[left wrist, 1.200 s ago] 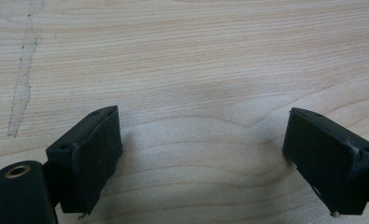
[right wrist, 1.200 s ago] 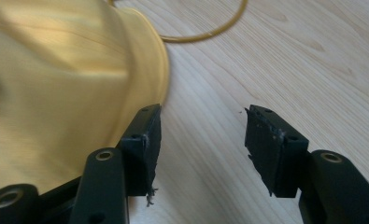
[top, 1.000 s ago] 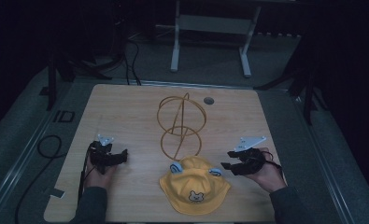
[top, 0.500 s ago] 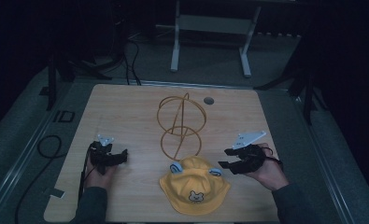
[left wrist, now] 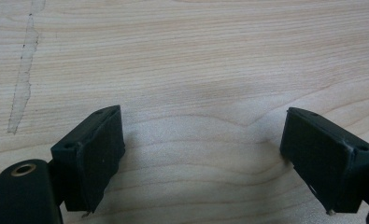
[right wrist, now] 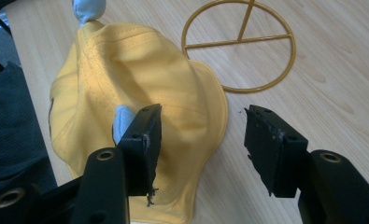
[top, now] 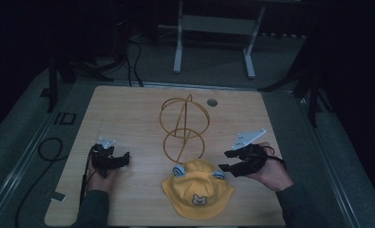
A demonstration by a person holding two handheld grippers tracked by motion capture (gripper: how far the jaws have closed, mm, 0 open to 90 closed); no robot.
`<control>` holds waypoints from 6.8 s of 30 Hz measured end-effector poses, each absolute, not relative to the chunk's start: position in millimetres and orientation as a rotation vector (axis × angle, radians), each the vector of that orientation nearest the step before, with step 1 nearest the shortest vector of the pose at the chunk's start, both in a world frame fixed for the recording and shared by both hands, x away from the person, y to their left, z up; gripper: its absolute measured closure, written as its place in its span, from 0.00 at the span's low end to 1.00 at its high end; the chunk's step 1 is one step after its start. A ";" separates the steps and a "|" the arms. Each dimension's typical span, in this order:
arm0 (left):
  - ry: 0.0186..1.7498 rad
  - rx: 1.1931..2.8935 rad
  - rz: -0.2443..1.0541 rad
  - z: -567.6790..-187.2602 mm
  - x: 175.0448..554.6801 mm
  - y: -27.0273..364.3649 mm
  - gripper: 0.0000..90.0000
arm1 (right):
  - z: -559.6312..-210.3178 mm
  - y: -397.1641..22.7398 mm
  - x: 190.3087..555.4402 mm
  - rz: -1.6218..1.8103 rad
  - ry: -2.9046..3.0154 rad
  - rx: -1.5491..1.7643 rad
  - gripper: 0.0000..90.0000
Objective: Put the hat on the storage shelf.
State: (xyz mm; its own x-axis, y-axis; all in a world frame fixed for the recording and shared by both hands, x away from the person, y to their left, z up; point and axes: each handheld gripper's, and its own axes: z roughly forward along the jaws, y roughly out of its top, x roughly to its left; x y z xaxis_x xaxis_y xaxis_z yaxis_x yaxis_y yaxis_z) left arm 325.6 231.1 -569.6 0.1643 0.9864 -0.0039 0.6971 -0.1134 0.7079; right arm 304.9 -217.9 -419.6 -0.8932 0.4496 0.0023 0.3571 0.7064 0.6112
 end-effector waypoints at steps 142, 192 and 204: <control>1.592 1.878 0.655 -569.4 325.4 231.2 0.15 | -365.8 -230.7 357.9 0.544 2.721 0.862 0.85; 1.592 1.880 0.655 -569.3 325.4 231.3 0.15 | -303.3 -258.4 383.5 0.687 2.600 0.903 0.85; 1.592 1.880 0.655 -569.3 325.4 231.2 0.15 | -288.2 -256.7 382.3 0.749 2.573 0.870 0.85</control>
State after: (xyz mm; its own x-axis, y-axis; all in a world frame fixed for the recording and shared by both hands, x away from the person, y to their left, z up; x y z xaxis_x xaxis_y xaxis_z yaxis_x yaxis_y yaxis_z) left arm 325.4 231.2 -569.3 0.1656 0.9862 -0.0024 0.6991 -0.1156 0.7056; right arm 382.3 -256.7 -288.2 -0.7623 0.6340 -0.1305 0.4648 0.6765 0.5712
